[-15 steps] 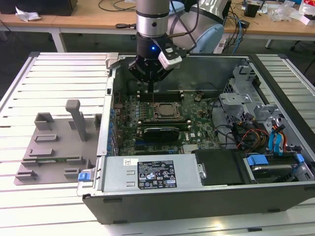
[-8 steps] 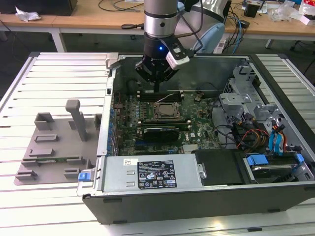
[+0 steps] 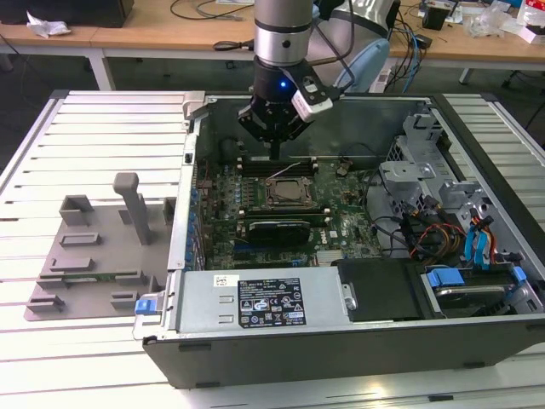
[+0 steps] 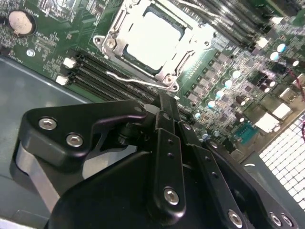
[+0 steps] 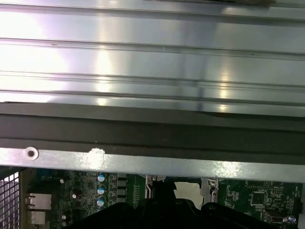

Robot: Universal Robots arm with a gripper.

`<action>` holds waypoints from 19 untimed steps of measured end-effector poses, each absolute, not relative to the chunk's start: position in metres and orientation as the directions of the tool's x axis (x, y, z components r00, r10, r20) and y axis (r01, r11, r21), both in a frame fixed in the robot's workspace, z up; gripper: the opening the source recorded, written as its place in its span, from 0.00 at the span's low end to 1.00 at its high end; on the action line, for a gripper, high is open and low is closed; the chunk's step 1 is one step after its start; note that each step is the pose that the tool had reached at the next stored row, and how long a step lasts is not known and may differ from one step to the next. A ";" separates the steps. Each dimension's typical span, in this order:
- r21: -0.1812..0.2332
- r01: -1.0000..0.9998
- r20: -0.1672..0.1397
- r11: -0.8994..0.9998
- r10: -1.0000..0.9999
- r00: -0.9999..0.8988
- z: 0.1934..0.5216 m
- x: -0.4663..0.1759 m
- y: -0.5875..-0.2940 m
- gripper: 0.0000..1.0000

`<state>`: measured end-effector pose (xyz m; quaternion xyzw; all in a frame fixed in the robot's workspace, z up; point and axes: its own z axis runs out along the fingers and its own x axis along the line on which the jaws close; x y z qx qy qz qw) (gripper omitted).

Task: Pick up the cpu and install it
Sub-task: 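Install the first cpu locking lever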

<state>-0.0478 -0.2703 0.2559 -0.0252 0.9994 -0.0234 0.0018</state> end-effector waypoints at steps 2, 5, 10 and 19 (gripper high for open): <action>-0.018 -0.050 -0.004 0.999 -0.050 -0.999 0.256 -0.048 -0.273 0.11; -0.007 -0.050 -0.004 0.999 -0.050 -0.999 0.254 -0.048 -0.279 0.11; -0.006 -0.050 -0.004 0.999 -0.050 -0.999 0.250 -0.048 -0.279 0.11; -0.006 -0.050 -0.004 0.999 -0.050 -0.999 0.239 -0.047 -0.279 0.11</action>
